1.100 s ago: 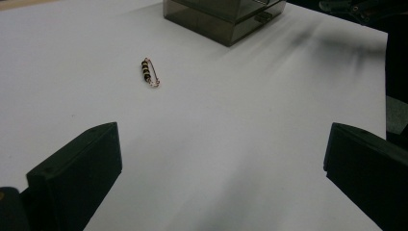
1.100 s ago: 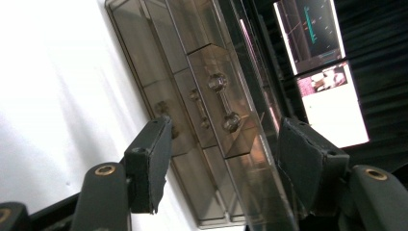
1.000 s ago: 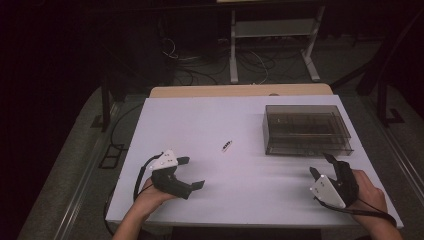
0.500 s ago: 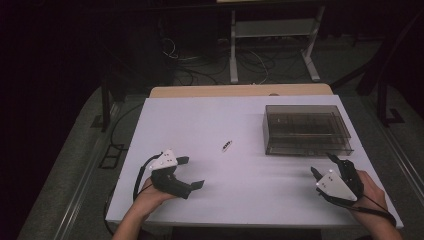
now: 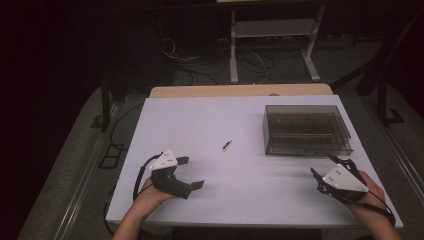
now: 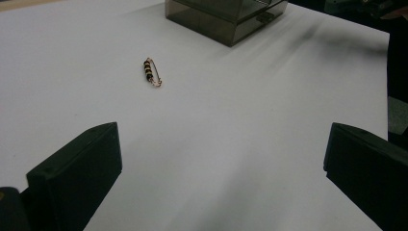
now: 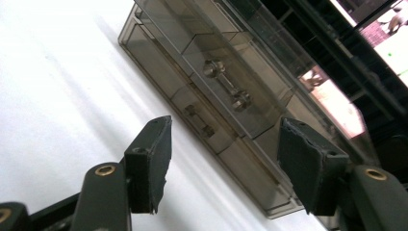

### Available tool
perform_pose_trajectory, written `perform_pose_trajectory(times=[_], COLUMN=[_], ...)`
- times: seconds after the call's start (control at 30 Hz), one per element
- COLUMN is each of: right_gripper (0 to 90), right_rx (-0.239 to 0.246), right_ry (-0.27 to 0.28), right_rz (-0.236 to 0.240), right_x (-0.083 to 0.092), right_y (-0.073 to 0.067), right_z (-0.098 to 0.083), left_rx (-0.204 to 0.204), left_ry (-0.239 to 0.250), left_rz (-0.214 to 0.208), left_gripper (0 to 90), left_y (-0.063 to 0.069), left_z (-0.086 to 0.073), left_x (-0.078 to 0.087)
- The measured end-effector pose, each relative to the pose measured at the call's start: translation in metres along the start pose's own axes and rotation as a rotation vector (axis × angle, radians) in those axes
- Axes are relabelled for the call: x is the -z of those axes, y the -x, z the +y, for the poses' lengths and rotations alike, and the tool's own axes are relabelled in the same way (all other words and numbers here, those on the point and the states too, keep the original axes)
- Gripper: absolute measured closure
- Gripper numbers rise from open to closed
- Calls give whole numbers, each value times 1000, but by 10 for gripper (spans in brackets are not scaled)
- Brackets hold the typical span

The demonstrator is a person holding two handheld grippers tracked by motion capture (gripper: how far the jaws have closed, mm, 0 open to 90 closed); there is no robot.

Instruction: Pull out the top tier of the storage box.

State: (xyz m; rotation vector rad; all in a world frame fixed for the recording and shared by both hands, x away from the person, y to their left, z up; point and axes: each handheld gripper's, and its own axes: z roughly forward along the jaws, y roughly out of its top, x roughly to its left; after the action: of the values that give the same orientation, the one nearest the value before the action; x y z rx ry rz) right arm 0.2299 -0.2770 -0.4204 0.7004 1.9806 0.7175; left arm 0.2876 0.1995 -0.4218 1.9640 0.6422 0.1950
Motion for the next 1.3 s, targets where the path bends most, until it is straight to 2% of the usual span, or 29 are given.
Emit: perform_pose_trajectory(times=[0.4,0.6,1.03,1.3], right_gripper=[365,364,373,428], right_rx=[-139,-234,-360,-443], right_ry=[-4,-2,-14,-25], right_rz=[91,156,245,304], right_x=[-1,-1,-4,-7], right_y=[7,14,21,26], right_z=[-4,-6,-10,-12], left_rx=[0,1,1,1], left_ry=[-2,0,-2,-4], left_rz=[0,0,2,4], left_gripper=[0,0,0,0], left_y=[0,0,0,0], left_z=[0,0,0,0], left_x=[0,0,-1,-1])
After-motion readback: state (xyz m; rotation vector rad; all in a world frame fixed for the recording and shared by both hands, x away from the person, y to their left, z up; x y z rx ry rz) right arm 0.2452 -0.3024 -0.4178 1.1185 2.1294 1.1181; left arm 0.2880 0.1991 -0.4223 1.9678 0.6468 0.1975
